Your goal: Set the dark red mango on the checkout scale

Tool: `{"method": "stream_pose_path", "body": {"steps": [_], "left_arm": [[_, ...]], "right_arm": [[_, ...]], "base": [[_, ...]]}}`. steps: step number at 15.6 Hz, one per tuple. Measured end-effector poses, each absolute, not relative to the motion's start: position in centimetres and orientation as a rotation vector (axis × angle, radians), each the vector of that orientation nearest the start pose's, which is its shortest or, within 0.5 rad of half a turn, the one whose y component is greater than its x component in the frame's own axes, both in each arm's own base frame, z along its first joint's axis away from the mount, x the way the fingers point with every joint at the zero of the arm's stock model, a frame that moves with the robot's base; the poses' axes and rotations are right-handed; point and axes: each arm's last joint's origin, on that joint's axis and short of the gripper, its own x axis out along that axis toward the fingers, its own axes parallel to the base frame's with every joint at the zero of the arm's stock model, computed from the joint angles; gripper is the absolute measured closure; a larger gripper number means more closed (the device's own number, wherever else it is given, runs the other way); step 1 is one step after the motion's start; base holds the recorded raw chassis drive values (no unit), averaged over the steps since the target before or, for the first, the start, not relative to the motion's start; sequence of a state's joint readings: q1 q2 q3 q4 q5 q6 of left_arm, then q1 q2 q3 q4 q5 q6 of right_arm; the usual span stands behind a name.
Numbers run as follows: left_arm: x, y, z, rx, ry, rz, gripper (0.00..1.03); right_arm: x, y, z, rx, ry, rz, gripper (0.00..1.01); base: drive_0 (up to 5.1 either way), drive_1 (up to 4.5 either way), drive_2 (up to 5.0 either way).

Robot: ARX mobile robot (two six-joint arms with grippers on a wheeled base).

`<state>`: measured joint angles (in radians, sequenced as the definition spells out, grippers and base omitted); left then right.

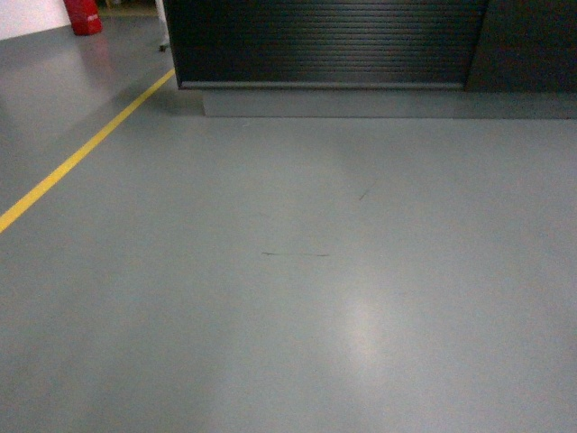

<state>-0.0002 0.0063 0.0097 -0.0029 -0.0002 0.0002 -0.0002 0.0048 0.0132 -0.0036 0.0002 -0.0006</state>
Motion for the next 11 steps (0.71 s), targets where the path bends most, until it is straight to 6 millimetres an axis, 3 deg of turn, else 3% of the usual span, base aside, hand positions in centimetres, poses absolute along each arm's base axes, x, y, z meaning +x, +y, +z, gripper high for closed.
{"method": "stream_pose_path", "body": {"steps": [11], "left_arm": [[9.75,0.0,16.61,0.0,-0.002,0.0,0.05]], "right_arm": [[9.72,0.0,16.72,-0.001,-0.004,0.0,0.03]], "base": [[0.0,2.97,-2.9]]}}
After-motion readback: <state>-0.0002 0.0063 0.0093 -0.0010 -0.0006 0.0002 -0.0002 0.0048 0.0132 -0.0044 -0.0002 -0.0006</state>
